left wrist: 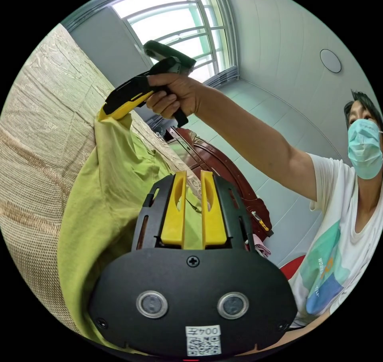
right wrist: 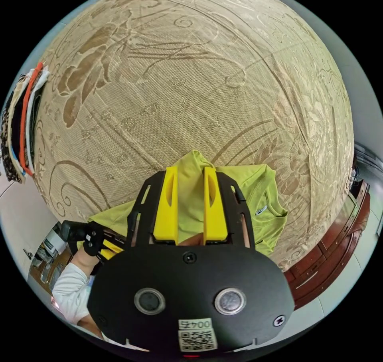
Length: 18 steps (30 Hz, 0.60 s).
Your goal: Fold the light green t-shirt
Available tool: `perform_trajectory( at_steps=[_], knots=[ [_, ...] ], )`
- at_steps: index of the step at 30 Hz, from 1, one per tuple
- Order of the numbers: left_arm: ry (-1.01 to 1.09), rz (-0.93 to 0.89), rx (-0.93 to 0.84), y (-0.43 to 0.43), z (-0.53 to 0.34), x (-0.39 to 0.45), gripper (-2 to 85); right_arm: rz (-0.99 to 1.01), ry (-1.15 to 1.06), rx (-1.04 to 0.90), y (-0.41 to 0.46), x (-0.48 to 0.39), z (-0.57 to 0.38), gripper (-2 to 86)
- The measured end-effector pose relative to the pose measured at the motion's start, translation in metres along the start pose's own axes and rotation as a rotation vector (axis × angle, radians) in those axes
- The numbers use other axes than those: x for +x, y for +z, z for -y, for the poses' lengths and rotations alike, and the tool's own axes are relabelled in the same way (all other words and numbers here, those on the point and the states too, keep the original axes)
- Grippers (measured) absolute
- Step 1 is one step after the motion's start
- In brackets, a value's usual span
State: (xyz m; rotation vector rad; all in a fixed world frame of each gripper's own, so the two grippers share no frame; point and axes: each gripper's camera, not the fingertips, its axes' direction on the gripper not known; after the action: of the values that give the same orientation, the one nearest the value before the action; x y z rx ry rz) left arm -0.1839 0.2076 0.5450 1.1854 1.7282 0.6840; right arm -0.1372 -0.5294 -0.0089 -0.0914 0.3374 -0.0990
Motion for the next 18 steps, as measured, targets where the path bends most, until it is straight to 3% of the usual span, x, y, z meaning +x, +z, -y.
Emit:
perform_trajectory(
  at_steps=[4,9,12,18],
  knots=[
    [0.008,0.011,0.013,-0.007,-0.006,-0.012,6.3,-0.063,-0.053,0.024,-0.007,-0.013,0.007,1.2],
    [0.006,0.027,0.017,-0.011,-0.012,-0.031,6.2,0.08,-0.102,0.289,-0.04,-0.021,0.003,3.1],
    [-0.005,0.03,0.014,-0.011,-0.015,-0.046,6.2,0.065,-0.119,0.277,-0.025,-0.024,0.002,7.1],
    [-0.014,0.038,0.017,-0.008,-0.024,-0.078,6.2,0.249,0.018,0.62,-0.036,0.045,-0.085,3.3]
  ],
)
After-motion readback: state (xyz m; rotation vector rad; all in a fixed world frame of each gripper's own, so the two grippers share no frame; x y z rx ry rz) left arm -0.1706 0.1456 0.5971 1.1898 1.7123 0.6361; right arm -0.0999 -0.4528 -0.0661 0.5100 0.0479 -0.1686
